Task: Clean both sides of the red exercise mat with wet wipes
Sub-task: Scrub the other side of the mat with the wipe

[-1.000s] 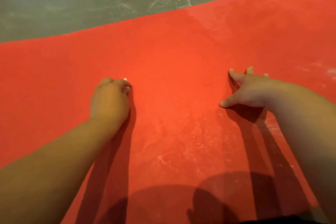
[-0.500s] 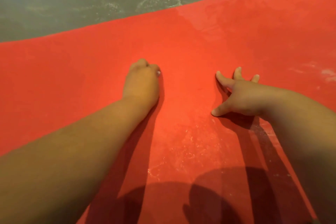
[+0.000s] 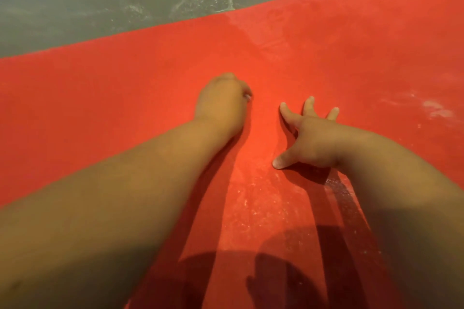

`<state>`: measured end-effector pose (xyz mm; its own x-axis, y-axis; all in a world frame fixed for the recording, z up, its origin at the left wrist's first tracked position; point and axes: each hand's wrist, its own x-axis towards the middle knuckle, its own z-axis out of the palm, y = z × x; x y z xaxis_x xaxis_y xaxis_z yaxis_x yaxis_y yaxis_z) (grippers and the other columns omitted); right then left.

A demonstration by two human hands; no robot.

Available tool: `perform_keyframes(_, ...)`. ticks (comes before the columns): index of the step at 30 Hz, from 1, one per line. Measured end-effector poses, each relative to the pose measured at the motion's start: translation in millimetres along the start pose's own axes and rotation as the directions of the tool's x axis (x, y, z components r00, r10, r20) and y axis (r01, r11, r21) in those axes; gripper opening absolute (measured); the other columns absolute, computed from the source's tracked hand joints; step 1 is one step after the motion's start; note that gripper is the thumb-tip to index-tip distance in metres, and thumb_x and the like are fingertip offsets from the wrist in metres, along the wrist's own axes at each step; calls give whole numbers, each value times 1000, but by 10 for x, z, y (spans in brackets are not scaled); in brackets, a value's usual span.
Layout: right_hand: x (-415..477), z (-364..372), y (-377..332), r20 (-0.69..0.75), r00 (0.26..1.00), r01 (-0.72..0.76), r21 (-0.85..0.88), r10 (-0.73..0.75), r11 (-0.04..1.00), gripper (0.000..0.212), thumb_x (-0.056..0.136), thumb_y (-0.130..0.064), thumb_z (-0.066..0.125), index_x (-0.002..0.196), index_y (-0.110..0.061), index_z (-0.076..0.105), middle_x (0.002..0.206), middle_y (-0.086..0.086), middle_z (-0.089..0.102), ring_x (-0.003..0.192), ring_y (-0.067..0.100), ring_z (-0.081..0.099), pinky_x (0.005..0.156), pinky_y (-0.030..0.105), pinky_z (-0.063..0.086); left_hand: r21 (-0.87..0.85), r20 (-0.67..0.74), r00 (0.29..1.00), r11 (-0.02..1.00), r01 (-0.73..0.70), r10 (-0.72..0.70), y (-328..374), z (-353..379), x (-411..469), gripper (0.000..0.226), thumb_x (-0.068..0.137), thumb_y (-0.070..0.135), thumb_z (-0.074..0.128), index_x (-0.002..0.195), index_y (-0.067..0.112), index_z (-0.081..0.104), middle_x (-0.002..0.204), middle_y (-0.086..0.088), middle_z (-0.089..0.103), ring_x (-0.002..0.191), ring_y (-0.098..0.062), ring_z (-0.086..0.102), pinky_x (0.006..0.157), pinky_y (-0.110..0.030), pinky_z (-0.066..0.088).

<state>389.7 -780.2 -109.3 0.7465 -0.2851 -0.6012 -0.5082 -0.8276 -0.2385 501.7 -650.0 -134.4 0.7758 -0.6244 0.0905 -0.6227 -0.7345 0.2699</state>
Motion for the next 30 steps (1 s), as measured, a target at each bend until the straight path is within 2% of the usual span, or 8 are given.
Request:
perform_keyframes(3, 15, 0, 5, 7, 1000, 6, 9, -6, 1000, 122, 64, -49, 81, 144, -49, -10, 152, 4, -34, 133, 51, -26, 108, 69, 9, -158, 107, 978, 975, -158, 176, 298, 3, -145, 26, 94, 25, 57, 119, 24, 64, 108, 0, 68, 104, -21, 60, 83, -32, 45)
perform_keyframes(7, -18, -53, -72, 10, 1000, -30, 9, 30, 1000, 119, 68, -44, 81, 148, -42, -7, 153, 8, -29, 133, 54, -24, 113, 62, 2, -442, 210, 976, 896, 40, 60, 41, -222, -305, 41, 88, 7, 62, 125, 21, 51, 117, 4, 67, 92, -8, 65, 86, -26, 48)
perform_keyframes(12, -19, 0, -149, -262, 965, 24, 193, 28, 981, 57, 80, -51, 68, 132, -51, 45, 160, -2, 3, 144, 40, -4, 116, 54, 7, -68, 232, 973, 997, 21, -5, -380, -384, -833, 61, 83, 34, 69, 138, 27, 44, 140, 0, 50, 126, -20, 48, 103, -28, 37)
perform_keyframes(15, -25, 192, -285, -498, 866, 138, 155, -43, 978, 27, 85, -56, 57, 111, -48, 64, 147, -8, 37, 138, 26, 24, 106, 42, 25, 67, 393, 887, 970, 234, -241, -609, -474, -1137, 98, 68, 69, 66, 149, 41, 18, 160, -2, 16, 146, -31, 15, 114, -52, 24)
perform_keyframes(19, -58, 319, -371, -579, 799, 215, 26, -161, 976, 31, 92, -44, 54, 100, -21, 74, 109, 10, 62, 104, 33, 55, 80, 34, 42, 201, 505, 747, 901, 384, -432, -783, -578, -1502, 118, 56, 81, 64, 148, 50, -4, 160, -4, -11, 145, -43, -4, 112, -62, 20)
perform_keyframes(21, -81, 213, -159, -606, 793, 117, 42, -68, 992, 29, 90, -33, 59, 97, -9, 73, 101, 21, 67, 96, 36, 61, 73, 36, 45, 258, 516, 701, 870, 420, -492, -842, -668, -1671, 122, 55, 81, 63, 147, 49, -9, 160, -10, -12, 142, -49, -2, 115, -55, 19)
perform_keyframes(24, -187, 88, 201, -611, 782, -39, 143, 120, 989, 19, 86, -19, 63, 95, -4, 71, 98, 25, 67, 93, 38, 63, 71, 35, 46, 316, 520, 630, 815, 485, -577, -871, -757, -1850, 123, 56, 82, 63, 146, 48, -14, 158, -17, -14, 141, -53, 3, 116, -49, 16)
perform_keyframes(30, -268, 375, -289, -619, 773, 159, -23, -139, 987, 26, 88, -21, 56, 99, -2, 69, 103, 23, 64, 100, 36, 58, 82, 36, 43, 318, 508, 639, 815, 485, -578, -876, -759, -1917, 121, 59, 82, 60, 148, 46, -13, 158, -18, -14, 138, -58, 6, 115, -52, 19)
